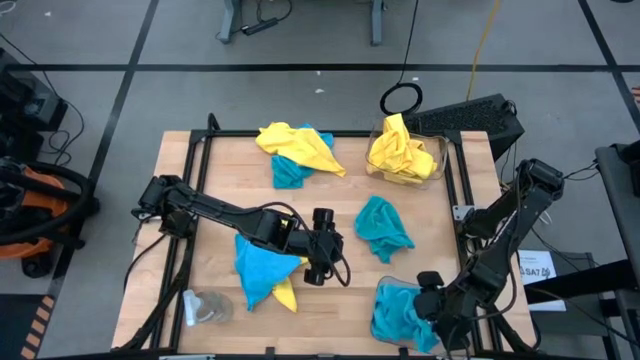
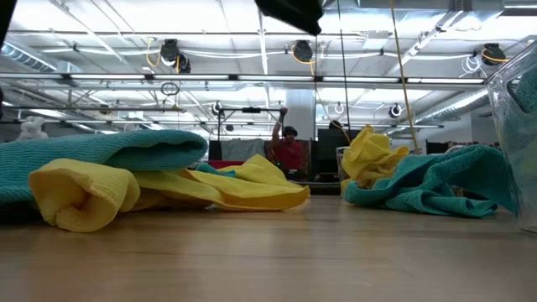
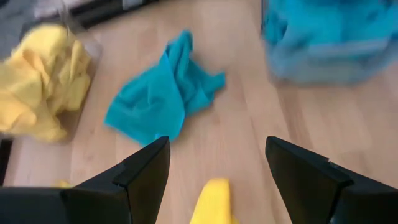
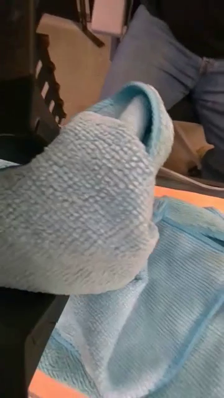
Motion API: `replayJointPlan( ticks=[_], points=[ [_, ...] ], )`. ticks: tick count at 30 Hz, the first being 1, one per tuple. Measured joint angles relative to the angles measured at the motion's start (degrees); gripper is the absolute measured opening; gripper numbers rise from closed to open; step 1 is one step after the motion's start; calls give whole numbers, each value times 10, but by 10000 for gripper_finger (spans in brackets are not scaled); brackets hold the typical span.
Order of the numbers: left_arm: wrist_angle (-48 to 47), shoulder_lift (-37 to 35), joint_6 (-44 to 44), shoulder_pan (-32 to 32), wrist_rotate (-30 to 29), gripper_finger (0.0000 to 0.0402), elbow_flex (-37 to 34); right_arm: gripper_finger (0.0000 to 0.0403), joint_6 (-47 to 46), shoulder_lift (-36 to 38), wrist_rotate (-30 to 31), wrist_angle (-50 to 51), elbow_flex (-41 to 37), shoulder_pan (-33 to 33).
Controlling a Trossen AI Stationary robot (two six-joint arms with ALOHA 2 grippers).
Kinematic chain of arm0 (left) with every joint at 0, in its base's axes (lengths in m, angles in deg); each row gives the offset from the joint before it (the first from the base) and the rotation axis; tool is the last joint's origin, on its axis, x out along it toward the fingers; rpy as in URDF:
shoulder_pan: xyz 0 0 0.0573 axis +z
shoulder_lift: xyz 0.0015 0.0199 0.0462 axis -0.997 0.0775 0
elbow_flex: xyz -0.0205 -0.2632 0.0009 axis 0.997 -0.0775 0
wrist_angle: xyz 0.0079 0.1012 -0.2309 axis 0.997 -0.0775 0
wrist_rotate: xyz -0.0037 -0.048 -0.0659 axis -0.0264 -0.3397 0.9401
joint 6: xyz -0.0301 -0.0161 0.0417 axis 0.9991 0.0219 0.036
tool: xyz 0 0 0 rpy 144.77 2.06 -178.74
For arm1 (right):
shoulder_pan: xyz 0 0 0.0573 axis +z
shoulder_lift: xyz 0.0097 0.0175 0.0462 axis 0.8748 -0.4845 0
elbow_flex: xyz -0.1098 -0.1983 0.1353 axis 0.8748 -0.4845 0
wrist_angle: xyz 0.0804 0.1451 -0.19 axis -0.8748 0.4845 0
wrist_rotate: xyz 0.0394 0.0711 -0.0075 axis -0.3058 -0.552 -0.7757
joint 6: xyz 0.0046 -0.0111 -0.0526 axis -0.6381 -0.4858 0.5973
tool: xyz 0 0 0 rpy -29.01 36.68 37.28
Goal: Sort microfiber towel by color & place in baskets
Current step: Put the blue microfiber cloth into the bottom transparent bin
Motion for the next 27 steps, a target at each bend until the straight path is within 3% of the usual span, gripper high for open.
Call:
replayJointPlan(
  ticks=[8,17,27],
  points=[
    [234,50,-15,-3,99,271,-29,238,17,0,29,1,0,0],
    [467,151,-31,-15,123,271,-29,238,17,1,47,3,0,0],
    [593,216,-28,-16,174,271,-27,238,39,1,105,2,0,-15]
  ],
)
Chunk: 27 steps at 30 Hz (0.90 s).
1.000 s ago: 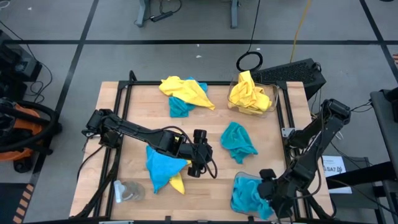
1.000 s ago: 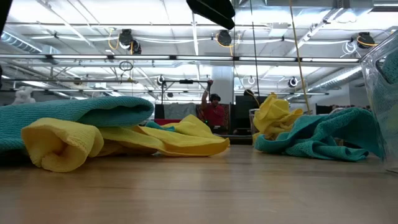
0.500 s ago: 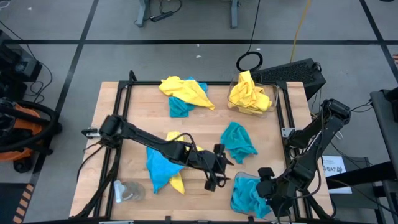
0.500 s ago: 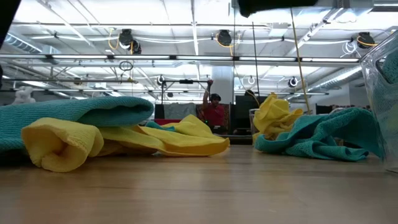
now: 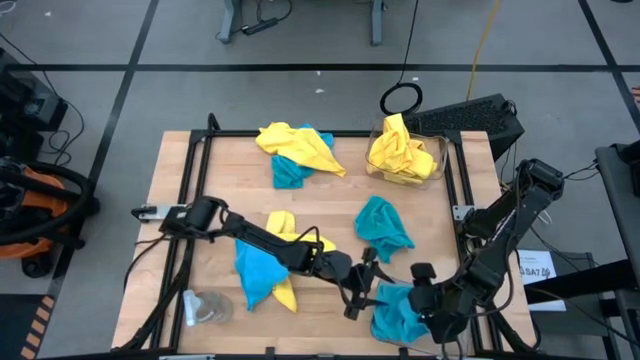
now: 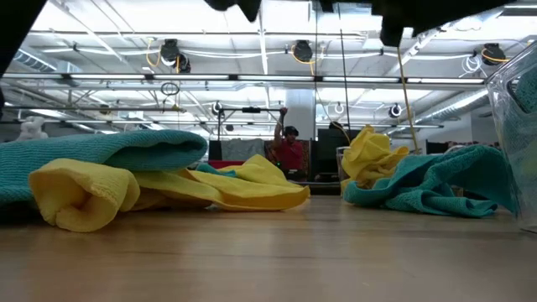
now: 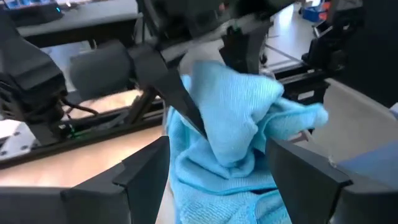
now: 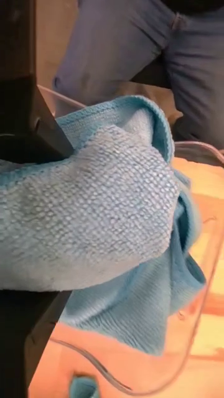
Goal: Sort microfiber towel by color & place in baskets
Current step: Put the blue microfiber cloth into the bottom transparent bin
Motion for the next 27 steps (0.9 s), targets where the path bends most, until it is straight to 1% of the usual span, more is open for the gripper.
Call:
replayJointPlan(
  ticks=[5,10,13,17,21,24,27],
  points=[
    [-4,13,-6,0,3,271,22,238,20,0,1,-5,0,-18],
    [-6,13,-27,1,4,271,25,238,33,0,2,-10,0,-38],
    [-10,13,-23,4,4,267,25,238,42,0,2,-18,0,-46],
    [-26,13,-1,9,7,248,25,238,53,0,3,-27,0,-53],
    [-24,13,-1,10,52,214,25,238,57,0,5,-29,0,-61],
    [-42,13,-2,7,61,191,25,238,57,0,6,-29,0,-65],
    [-61,13,-3,6,64,184,25,238,57,0,6,-30,0,-65]
  ],
)
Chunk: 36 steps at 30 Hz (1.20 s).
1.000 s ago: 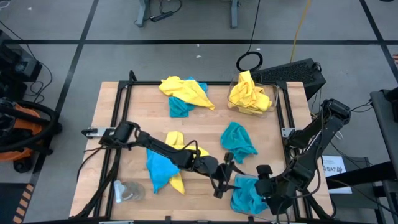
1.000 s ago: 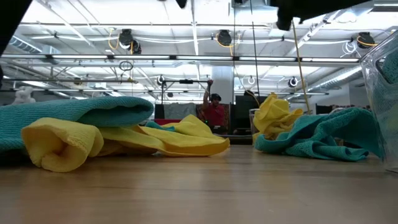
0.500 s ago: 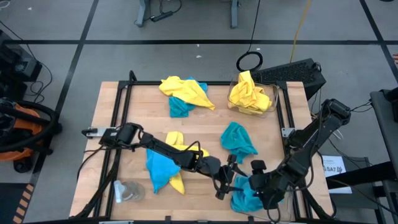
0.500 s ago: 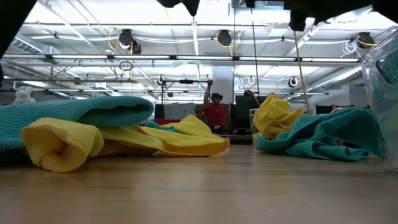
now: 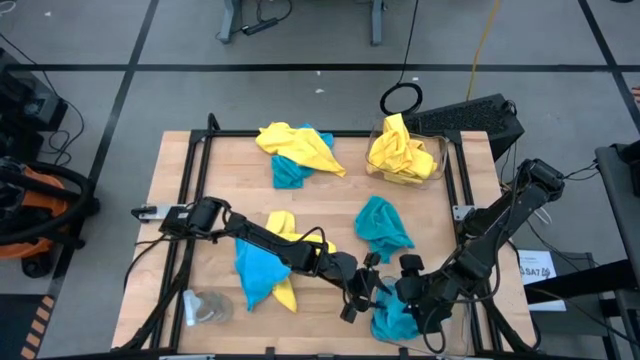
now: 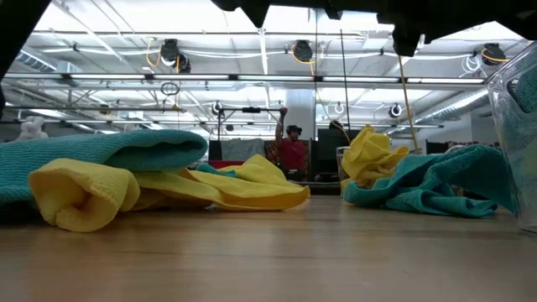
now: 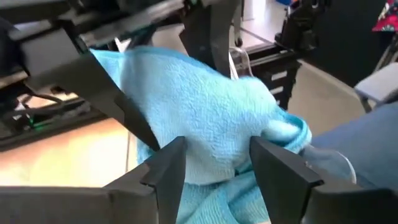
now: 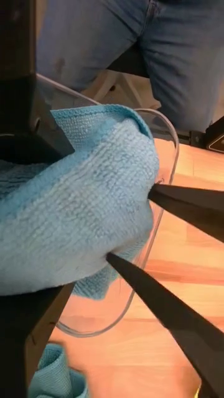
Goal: Sort microfiber towel by color & place in baskets
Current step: Put the blue microfiber cloth into the bottom transparent bin
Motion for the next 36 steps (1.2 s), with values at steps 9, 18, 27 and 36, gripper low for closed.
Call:
replayJointPlan(
  ticks=[9,18,27,36],
  points=[
    [3,0,5,2,47,183,0,238,-4,0,0,0,0,0],
    [13,2,-14,2,-15,153,0,238,0,0,11,-1,0,0],
    [8,16,-43,2,-7,11,0,238,0,0,12,-6,0,0],
    [-22,16,-45,2,11,4,0,238,-11,51,-6,0,0,2]
  ],
)
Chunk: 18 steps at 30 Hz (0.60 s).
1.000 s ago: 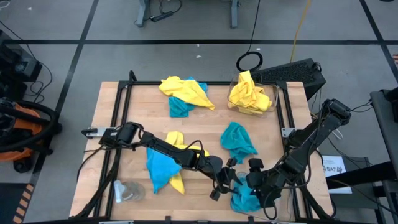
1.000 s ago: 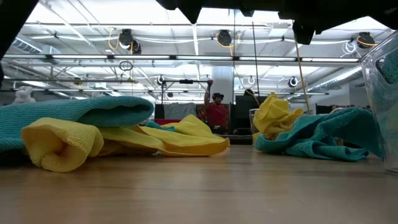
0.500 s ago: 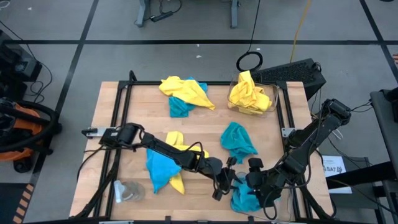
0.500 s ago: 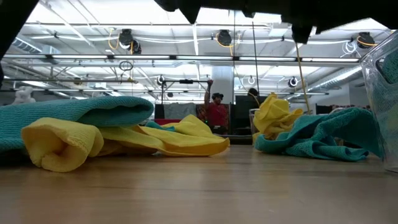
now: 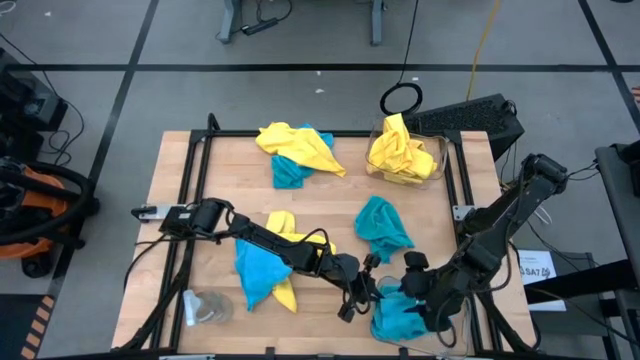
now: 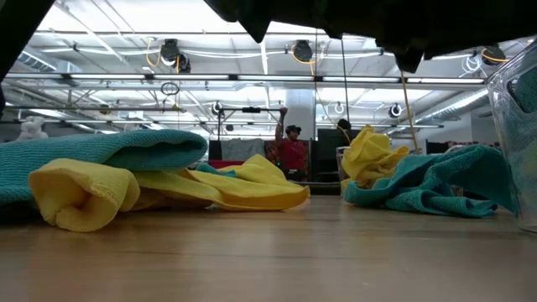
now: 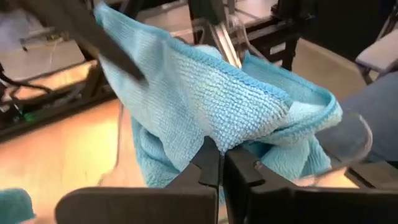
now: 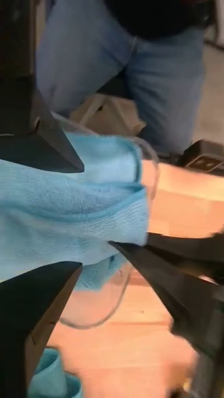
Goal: Sort microfiber towel by color & place in baskets
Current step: Put the blue microfiber cloth into the bottom transparent bin
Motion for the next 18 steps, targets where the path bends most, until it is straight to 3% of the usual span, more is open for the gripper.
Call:
replayJointPlan(
  ticks=[5,8,11,15,18],
  points=[
    [2,0,3,0,0,3,0,232,-1,18,4,2,1,-1],
    [1,0,2,0,0,2,0,204,-1,-3,-4,2,1,-1],
    [-1,0,0,0,6,2,0,146,7,-31,-29,0,1,-1],
    [-3,0,0,0,9,9,0,36,15,-54,-32,-3,1,-1],
    [-9,0,4,0,9,34,0,13,16,-67,-33,-3,1,0]
  ],
)
